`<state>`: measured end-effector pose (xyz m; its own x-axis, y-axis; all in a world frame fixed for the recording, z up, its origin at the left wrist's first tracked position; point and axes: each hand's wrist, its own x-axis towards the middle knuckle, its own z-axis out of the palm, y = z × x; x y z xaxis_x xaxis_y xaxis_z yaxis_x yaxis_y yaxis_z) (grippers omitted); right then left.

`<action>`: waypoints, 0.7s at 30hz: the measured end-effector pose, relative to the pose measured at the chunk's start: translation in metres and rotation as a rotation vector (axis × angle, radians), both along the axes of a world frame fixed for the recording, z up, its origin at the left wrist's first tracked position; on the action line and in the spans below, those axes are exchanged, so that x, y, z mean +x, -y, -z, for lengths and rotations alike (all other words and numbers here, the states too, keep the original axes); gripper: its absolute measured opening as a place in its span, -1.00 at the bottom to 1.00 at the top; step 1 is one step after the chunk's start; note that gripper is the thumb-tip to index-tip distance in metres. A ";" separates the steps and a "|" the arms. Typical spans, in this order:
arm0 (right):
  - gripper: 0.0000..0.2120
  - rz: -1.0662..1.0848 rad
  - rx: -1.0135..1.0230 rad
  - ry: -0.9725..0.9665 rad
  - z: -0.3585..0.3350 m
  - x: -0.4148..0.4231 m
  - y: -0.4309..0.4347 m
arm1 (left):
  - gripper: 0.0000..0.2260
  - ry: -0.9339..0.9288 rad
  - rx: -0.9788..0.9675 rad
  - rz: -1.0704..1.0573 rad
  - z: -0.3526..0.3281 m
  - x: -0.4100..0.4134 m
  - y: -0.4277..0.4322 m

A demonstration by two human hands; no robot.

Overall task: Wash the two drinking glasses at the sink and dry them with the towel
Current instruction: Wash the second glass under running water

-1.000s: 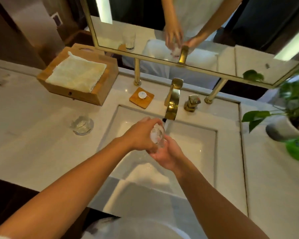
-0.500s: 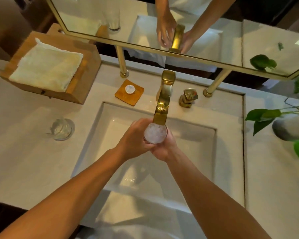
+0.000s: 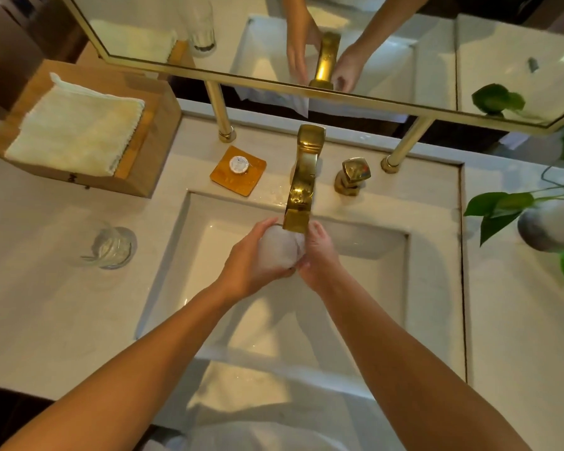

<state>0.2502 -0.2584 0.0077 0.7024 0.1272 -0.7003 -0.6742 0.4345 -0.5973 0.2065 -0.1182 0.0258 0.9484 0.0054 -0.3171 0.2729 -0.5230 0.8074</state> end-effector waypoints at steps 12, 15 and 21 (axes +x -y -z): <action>-0.64 0.025 -1.050 0.404 -0.008 -0.003 0.025 | -0.66 0.162 0.006 0.053 0.019 -0.029 0.023; -0.62 -0.088 -0.267 -0.196 0.004 0.007 0.025 | -0.54 0.476 0.225 0.442 0.018 -0.032 0.017; -0.54 -0.415 0.116 -0.237 0.003 0.002 0.001 | -0.69 0.684 0.663 0.892 0.013 0.003 -0.004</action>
<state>0.2517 -0.2593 0.0049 0.3990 0.4490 -0.7995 -0.9160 0.1549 -0.3701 0.2091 -0.1138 0.0133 0.6736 -0.7375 0.0479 -0.7337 -0.6595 0.1637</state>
